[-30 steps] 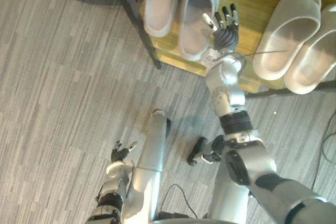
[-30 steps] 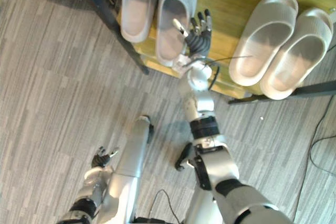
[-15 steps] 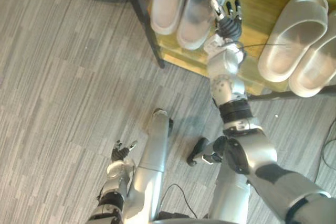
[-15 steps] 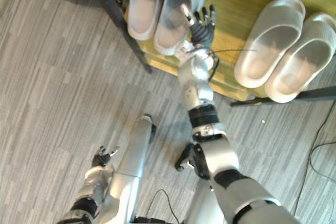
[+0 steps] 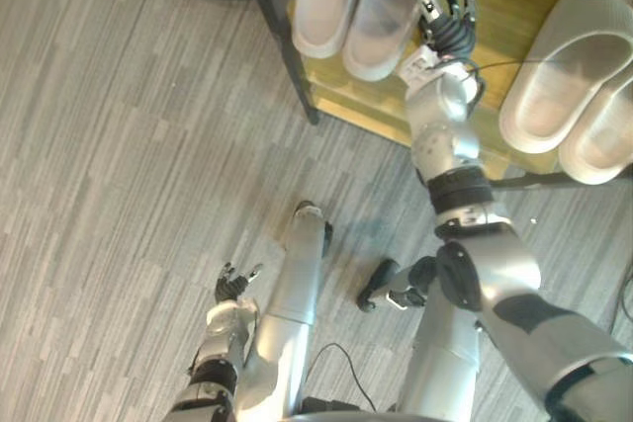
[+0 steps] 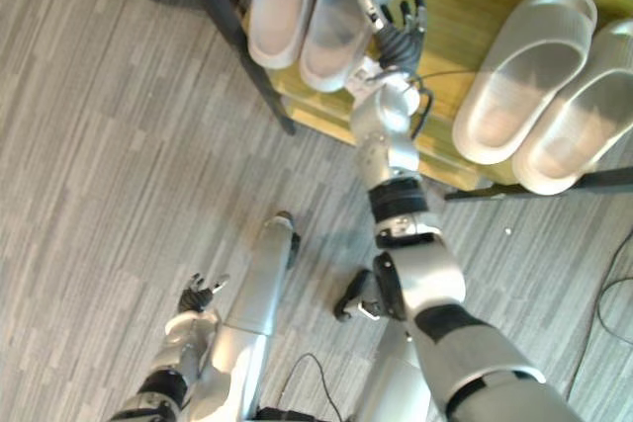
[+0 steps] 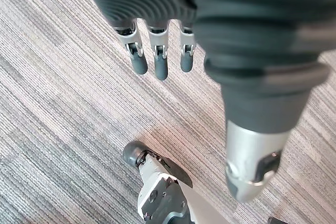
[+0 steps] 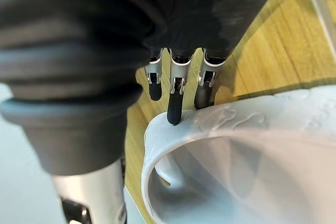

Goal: Organize the slippers on the shoe rack

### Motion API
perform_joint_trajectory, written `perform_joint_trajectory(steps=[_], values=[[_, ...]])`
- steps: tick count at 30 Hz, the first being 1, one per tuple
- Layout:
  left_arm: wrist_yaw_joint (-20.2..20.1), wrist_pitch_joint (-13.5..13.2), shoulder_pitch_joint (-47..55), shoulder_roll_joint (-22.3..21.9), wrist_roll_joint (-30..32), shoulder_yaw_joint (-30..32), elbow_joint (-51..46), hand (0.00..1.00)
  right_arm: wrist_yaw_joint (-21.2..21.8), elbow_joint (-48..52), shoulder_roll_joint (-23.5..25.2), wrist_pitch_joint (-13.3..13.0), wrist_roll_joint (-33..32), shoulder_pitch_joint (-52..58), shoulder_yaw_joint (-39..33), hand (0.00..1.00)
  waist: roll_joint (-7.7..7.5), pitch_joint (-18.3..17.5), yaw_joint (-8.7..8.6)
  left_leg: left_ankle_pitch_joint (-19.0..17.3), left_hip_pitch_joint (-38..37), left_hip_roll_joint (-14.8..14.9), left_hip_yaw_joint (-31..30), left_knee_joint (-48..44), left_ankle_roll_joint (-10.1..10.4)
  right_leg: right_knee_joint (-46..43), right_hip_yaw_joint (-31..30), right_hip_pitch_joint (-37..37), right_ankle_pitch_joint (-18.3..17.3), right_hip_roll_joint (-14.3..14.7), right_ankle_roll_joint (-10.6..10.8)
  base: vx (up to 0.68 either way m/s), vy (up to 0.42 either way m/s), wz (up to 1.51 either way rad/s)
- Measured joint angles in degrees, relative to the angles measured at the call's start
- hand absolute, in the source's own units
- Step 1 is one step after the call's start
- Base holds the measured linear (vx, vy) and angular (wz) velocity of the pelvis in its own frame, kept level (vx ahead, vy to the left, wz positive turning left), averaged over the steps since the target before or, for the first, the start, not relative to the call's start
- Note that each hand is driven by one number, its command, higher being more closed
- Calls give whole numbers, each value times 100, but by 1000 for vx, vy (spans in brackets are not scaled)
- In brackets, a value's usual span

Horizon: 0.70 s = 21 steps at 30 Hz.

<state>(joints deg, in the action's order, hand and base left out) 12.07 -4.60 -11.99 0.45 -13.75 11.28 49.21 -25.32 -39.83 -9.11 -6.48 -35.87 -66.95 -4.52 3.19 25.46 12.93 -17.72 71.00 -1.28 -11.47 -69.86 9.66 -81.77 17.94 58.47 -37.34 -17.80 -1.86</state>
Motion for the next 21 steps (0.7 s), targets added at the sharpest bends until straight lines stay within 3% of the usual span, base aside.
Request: perform_joint_trajectory(steps=[5, 11, 16, 21], values=[[-1, 1, -1, 1, -2, 1, -3, 0, 22, 1, -71, 88, 239, 2, 17, 0, 0, 0, -1, 13, -17, 53, 41, -2, 22, 11, -32, 6, 11, 33, -18, 2, 12, -4], [-13, 1, 3, 2, -50, 1, -14, 0, 37, 605, -76, 199, 1118, 323, 44, 0, -1, 0, -19, 5, -230, 193, 165, 27, 8, 87, -126, -124, 48, 116, -69, -5, 14, -11], [-92, -15, 220, 11, -55, 26, -28, 0, 47, 1504, -30, 268, 1877, 1231, 300, 0, -10, -3, -121, 25, -1156, 386, 353, 590, -28, 698, -198, -895, 202, 291, 44, 9, -2, -16], [-110, -12, 572, 96, -50, 125, -44, 0, 277, 2674, 118, 300, 2337, 2280, 816, 0, -37, -17, -324, 186, -2131, 510, 512, 1406, -76, 1533, -176, -1775, 503, 426, 7, 53, 2, -11]])
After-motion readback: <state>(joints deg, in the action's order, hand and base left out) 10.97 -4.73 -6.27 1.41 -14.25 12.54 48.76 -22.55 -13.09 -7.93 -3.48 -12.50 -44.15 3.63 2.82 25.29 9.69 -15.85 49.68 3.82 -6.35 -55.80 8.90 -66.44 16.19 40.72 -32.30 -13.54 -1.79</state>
